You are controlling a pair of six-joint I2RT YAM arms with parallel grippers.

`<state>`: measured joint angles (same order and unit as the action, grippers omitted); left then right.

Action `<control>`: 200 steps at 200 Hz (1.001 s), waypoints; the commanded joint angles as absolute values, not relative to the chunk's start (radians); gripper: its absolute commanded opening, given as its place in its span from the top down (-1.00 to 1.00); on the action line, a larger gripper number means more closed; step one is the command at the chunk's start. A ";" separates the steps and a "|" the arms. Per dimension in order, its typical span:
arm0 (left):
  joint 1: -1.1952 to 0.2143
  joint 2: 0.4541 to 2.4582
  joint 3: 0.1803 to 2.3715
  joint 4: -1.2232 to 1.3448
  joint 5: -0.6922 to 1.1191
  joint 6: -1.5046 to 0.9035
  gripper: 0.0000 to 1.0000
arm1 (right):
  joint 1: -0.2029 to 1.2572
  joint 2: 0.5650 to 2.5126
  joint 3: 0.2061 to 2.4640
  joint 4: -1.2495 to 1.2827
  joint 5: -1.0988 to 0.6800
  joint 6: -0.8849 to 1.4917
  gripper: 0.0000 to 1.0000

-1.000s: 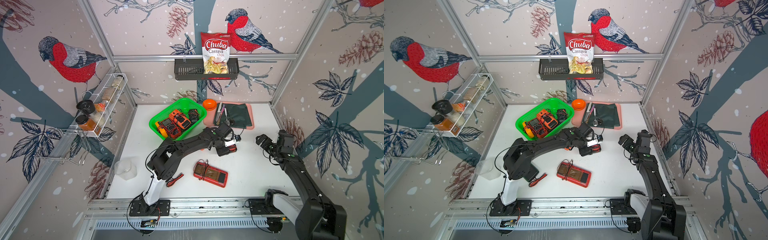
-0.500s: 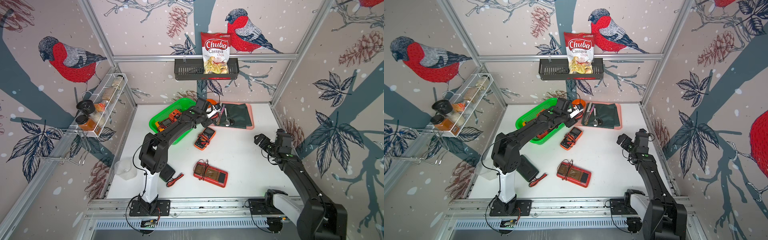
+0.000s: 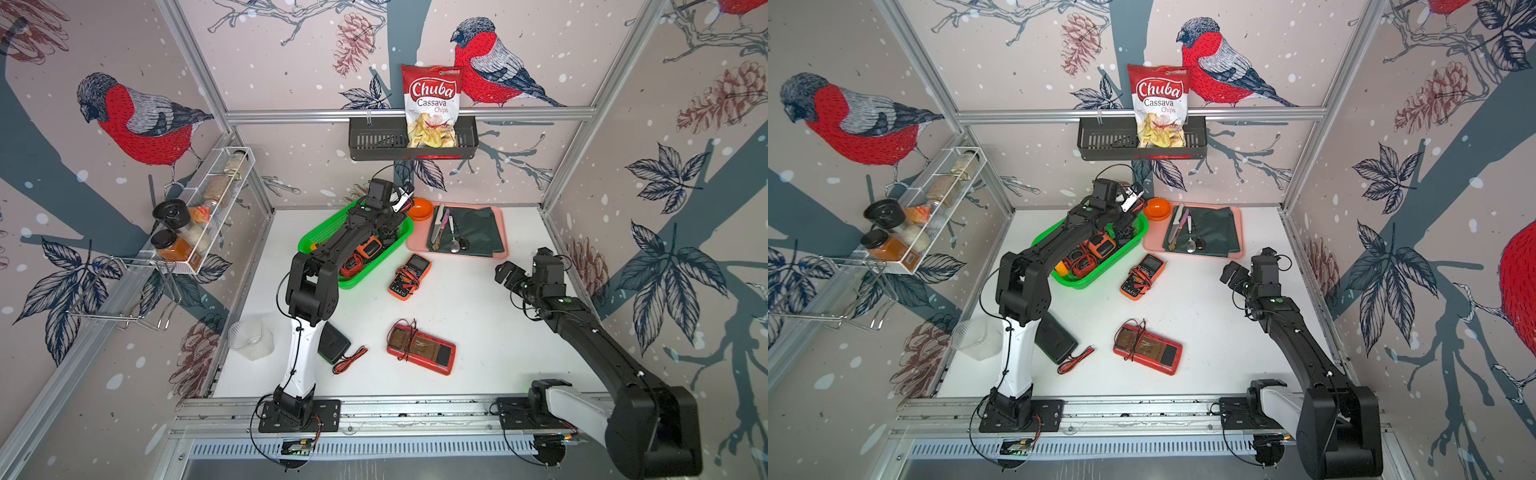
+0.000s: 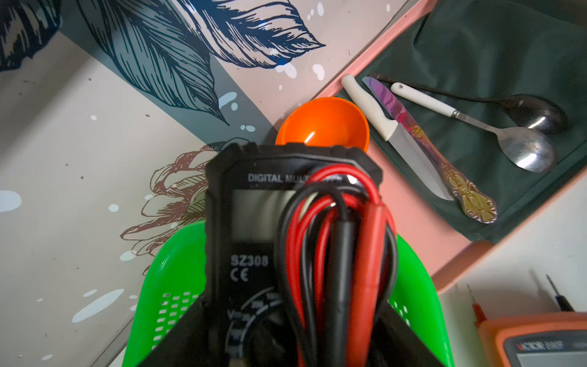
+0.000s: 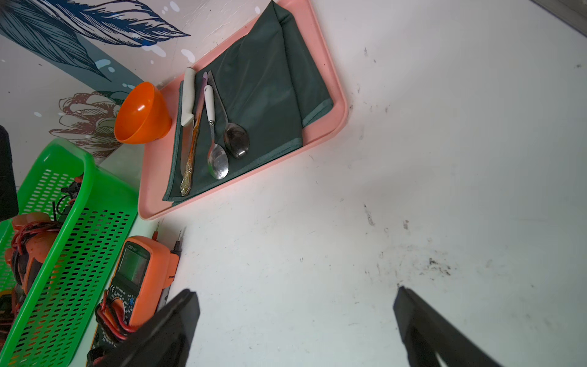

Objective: Put the multimeter into the basket
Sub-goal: Place the multimeter in the basket.

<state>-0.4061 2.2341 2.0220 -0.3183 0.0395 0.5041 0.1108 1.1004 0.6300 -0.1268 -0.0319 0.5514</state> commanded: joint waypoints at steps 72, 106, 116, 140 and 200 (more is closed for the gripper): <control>-0.347 2.395 2.207 -0.299 0.081 0.477 0.99 | 0.174 1.161 0.641 -0.086 0.029 0.598 -1.00; -0.316 2.385 2.194 -0.303 0.086 0.465 0.99 | 0.193 1.198 0.642 -0.064 0.022 0.604 -1.00; -0.304 2.382 2.190 -0.304 0.088 0.465 0.99 | 0.200 1.211 0.645 -0.063 0.020 0.606 -1.00; -0.280 2.385 2.179 -0.306 0.098 0.465 0.99 | 0.221 1.228 0.649 -0.056 0.026 0.612 -1.00; -0.251 2.464 2.218 -0.339 0.104 0.480 0.95 | 0.253 1.249 0.669 -0.067 0.039 0.620 -1.00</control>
